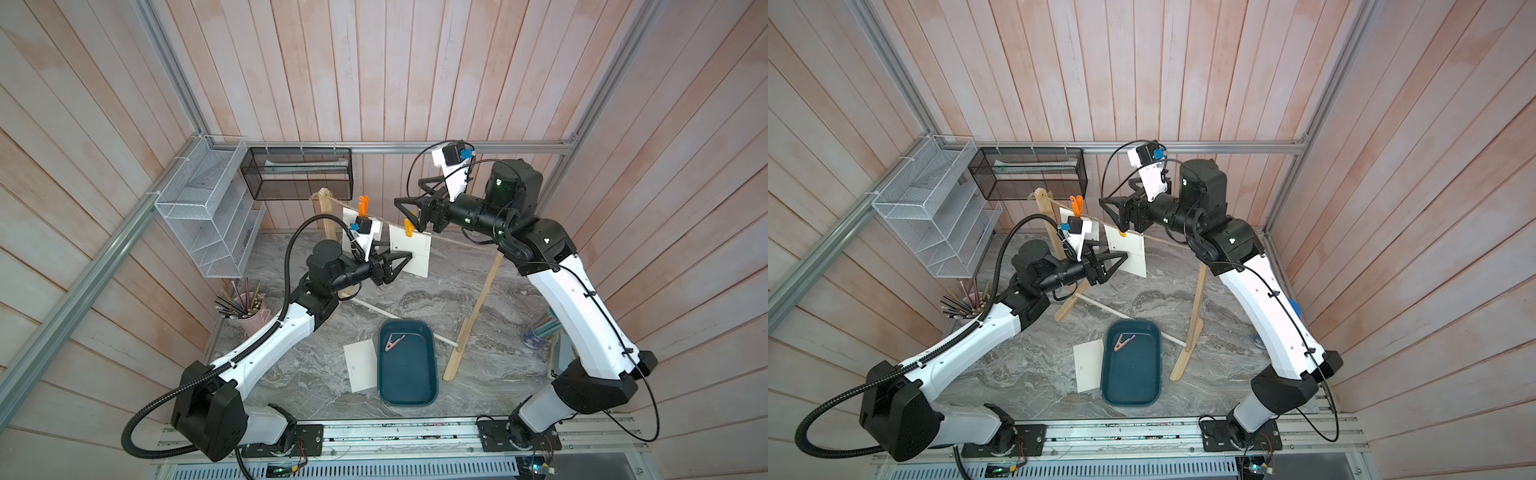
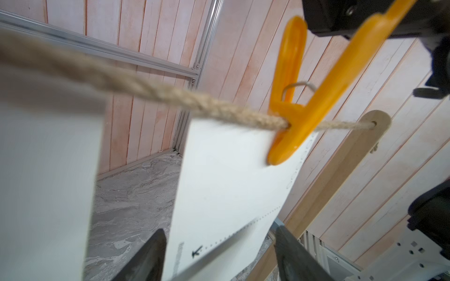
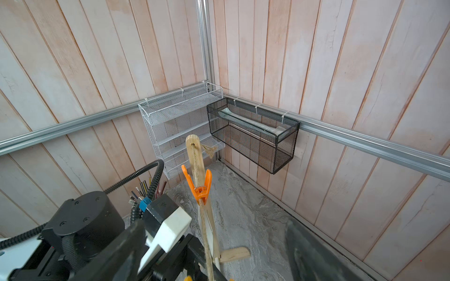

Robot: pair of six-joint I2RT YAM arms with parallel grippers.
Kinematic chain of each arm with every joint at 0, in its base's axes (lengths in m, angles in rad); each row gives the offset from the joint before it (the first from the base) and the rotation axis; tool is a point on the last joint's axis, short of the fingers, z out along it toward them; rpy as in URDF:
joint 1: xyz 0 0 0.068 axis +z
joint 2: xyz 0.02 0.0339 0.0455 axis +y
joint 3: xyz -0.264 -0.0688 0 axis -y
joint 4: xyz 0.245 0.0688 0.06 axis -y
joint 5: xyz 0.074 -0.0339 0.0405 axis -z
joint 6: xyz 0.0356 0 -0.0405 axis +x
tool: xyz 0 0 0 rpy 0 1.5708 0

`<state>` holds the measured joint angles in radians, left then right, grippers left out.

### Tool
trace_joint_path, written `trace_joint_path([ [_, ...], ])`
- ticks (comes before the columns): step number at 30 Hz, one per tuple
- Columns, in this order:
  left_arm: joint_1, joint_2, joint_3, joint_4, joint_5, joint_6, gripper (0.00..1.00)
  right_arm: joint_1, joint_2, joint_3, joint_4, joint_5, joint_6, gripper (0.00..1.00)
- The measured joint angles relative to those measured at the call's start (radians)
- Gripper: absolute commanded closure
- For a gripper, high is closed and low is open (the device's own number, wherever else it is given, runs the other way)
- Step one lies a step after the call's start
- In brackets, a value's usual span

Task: Remove the postcards from the strings
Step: Pinch the postcard on the clothesline.

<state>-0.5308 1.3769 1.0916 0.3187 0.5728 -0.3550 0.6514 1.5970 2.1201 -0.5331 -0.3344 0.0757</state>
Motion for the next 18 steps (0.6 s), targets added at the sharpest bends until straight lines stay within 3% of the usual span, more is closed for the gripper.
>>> trace_joint_path([
  [13,0.020,0.032,-0.001,0.037,0.030,0.000,0.27,-0.021,0.006,0.003,-0.016,-0.002,-0.011,0.09],
  [18,0.021,0.031,-0.016,0.082,0.050,-0.007,0.40,-0.035,0.013,0.007,-0.022,-0.012,-0.017,0.09],
])
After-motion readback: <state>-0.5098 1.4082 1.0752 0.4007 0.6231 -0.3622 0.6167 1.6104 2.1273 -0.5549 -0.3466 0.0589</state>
